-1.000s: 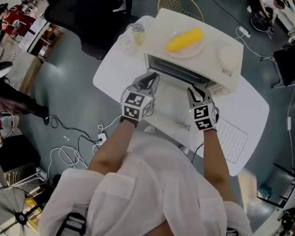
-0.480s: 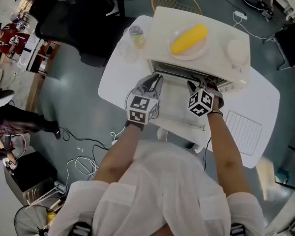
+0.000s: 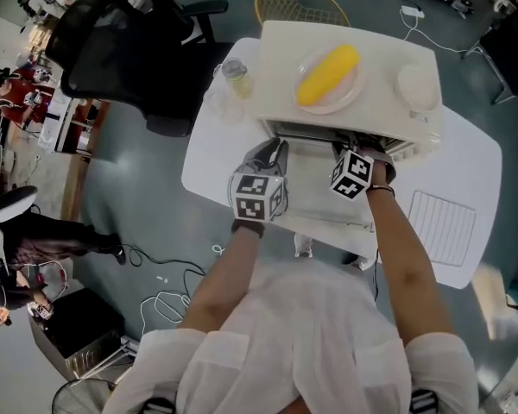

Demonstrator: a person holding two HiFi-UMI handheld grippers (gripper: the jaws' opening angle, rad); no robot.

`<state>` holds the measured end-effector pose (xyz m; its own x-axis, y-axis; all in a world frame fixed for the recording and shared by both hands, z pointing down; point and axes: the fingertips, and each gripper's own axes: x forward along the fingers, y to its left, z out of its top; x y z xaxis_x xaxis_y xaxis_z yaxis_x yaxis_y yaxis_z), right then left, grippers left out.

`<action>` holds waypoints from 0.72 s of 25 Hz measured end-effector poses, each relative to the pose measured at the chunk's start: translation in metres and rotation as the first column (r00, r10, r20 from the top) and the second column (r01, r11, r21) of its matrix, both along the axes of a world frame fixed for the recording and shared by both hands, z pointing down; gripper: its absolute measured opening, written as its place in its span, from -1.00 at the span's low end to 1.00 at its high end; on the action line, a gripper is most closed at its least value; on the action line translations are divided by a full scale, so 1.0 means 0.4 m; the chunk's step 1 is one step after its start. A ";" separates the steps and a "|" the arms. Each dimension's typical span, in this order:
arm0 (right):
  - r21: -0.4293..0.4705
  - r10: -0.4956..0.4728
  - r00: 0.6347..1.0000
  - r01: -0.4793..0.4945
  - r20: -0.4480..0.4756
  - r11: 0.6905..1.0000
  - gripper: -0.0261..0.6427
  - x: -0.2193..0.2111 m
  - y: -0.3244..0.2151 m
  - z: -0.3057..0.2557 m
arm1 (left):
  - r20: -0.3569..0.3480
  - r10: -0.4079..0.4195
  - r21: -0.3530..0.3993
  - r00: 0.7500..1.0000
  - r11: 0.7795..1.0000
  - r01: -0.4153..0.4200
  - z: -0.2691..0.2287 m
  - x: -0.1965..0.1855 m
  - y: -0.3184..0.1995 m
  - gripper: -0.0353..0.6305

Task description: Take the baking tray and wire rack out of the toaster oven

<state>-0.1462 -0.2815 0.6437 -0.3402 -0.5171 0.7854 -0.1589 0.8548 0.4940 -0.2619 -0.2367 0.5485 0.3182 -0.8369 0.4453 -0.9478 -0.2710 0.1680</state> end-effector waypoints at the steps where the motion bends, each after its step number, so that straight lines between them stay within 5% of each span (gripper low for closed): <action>1: 0.008 0.003 1.000 -0.003 0.004 1.000 -0.66 0.000 -0.001 -0.002 | 0.001 -0.005 -0.013 1.000 1.000 0.005 0.005 -0.002 -0.001 -0.83; 18: 0.007 -0.017 0.996 0.017 0.089 1.000 -0.70 0.016 0.207 -0.007 | 0.108 -0.127 -0.228 0.986 0.962 0.149 0.122 -0.049 -0.003 -0.59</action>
<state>-0.1398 -0.1986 0.6408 -0.4175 -0.5154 0.7484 -0.1881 0.8548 0.4837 -0.2817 -0.2379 0.5972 0.1558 -0.7386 0.6559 -0.9875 -0.1001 0.1218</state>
